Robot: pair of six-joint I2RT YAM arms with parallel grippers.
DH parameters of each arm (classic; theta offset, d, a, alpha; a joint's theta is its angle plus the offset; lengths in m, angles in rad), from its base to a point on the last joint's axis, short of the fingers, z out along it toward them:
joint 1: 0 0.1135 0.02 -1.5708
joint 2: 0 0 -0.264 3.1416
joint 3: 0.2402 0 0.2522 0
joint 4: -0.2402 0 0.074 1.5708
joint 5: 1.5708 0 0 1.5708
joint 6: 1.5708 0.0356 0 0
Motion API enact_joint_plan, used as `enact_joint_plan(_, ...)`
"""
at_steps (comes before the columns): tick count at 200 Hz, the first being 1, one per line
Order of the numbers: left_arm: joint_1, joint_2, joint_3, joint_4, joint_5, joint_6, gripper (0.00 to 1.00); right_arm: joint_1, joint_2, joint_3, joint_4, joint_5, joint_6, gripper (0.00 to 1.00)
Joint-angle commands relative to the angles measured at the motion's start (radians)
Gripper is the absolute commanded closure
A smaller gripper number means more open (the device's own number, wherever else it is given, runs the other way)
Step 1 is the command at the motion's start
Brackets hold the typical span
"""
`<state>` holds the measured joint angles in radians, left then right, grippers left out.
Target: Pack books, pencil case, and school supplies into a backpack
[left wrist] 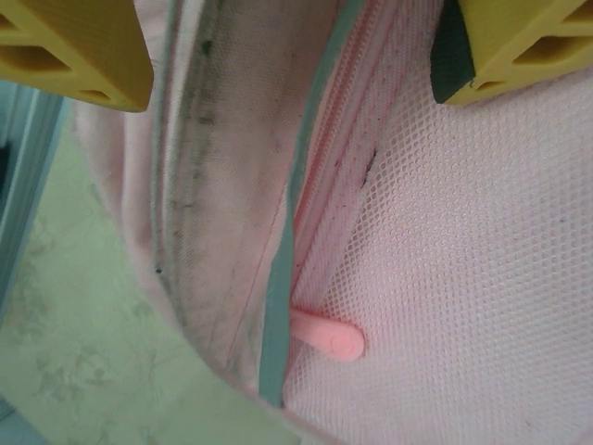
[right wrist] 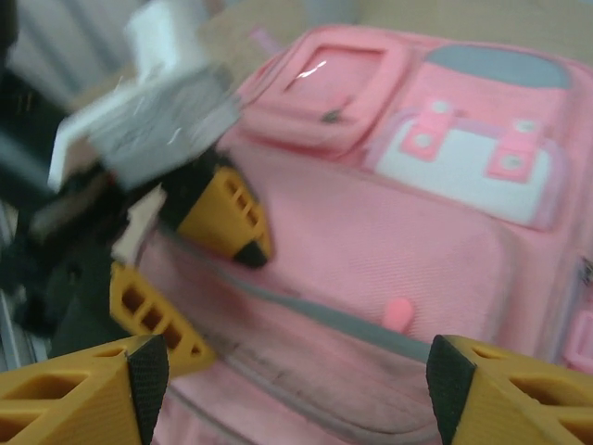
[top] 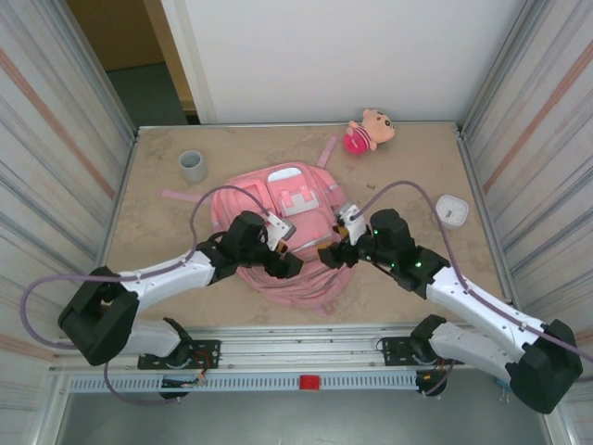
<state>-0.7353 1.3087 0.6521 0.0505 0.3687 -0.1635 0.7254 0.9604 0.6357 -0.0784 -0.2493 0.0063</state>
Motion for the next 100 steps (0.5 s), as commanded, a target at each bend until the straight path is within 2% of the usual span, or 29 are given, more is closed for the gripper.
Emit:
enact_joint_plan(1, 0.003, -0.116, -0.022, 0.006, -0.054, -0.100, 0.19, 0.085, 0.052, 0.065, -0.089, 0.047, -0.333, 0.26)
enact_joint_plan(20, 0.007, -0.213, -0.038, -0.037, -0.182, -0.177, 0.19, 0.144, 0.125, 0.082, -0.083, 0.081, -0.491, 0.28)
enact_joint_plan(50, 0.033, -0.362, -0.079, -0.108, -0.339, -0.234, 0.18, 0.203, 0.265, 0.111, -0.012, 0.124, -0.646, 0.30)
enact_joint_plan(75, 0.085, -0.457, -0.133, -0.137, -0.391, -0.285, 0.18, 0.264, 0.383, 0.127, 0.040, 0.204, -0.788, 0.30)
enact_joint_plan(100, 0.150, -0.511, -0.188, -0.141, -0.377, -0.370, 0.19, 0.299, 0.487, 0.121, 0.146, 0.287, -0.876, 0.34)
